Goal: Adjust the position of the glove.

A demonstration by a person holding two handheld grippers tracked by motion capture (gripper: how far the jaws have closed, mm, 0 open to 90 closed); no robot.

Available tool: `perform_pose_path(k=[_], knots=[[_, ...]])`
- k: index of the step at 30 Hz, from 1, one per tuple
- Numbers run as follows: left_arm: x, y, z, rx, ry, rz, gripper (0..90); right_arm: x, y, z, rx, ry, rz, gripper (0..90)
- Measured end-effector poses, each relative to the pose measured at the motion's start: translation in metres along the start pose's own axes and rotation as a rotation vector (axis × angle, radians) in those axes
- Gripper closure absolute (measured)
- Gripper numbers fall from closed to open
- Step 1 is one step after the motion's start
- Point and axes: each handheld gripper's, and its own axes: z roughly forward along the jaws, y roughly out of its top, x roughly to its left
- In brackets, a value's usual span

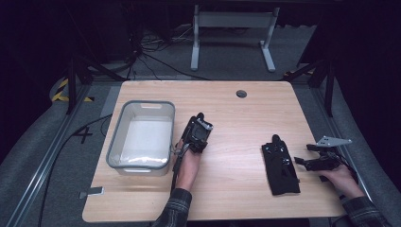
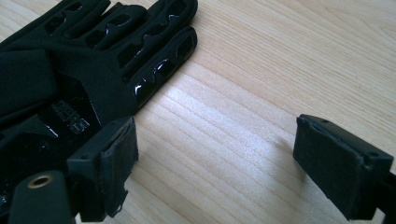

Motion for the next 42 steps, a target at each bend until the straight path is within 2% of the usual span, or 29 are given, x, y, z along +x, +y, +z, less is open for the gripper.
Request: perform_pose_path(k=[7, 11, 13, 17, 21, 31, 42], knots=[[0.002, -0.003, 0.010, 0.050, -0.002, -0.007, 89.7, 0.000, 0.000, 0.000, 0.000, 0.000, 0.000, 14.4], [-0.001, -0.003, 0.010, 0.051, -0.032, 0.005, 89.8, 0.000, 0.000, 0.000, 0.000, 0.000, 0.000, 14.4], [-0.004, -0.002, 0.010, 0.047, -0.060, 0.013, 89.8, 0.000, 0.000, 0.000, 0.000, 0.001, 0.000, 14.3], [-0.015, -0.002, 0.010, 0.042, -0.102, 0.046, 89.8, 0.000, 0.000, 0.000, 0.000, 0.001, -0.001, 14.3], [-0.027, -0.002, 0.009, 0.040, -0.166, 0.077, 89.8, 0.000, 0.000, 0.000, 0.001, 0.001, -0.001, 14.3], [-0.060, -0.003, 0.008, 0.028, -0.299, 0.124, 89.7, 0.000, 0.000, 0.000, 0.001, 0.001, -0.001, 14.2], [-0.087, -0.001, 0.007, 0.019, -0.371, 0.173, 89.6, 0.000, 0.000, 0.000, 0.001, 0.002, -0.001, 14.2]])
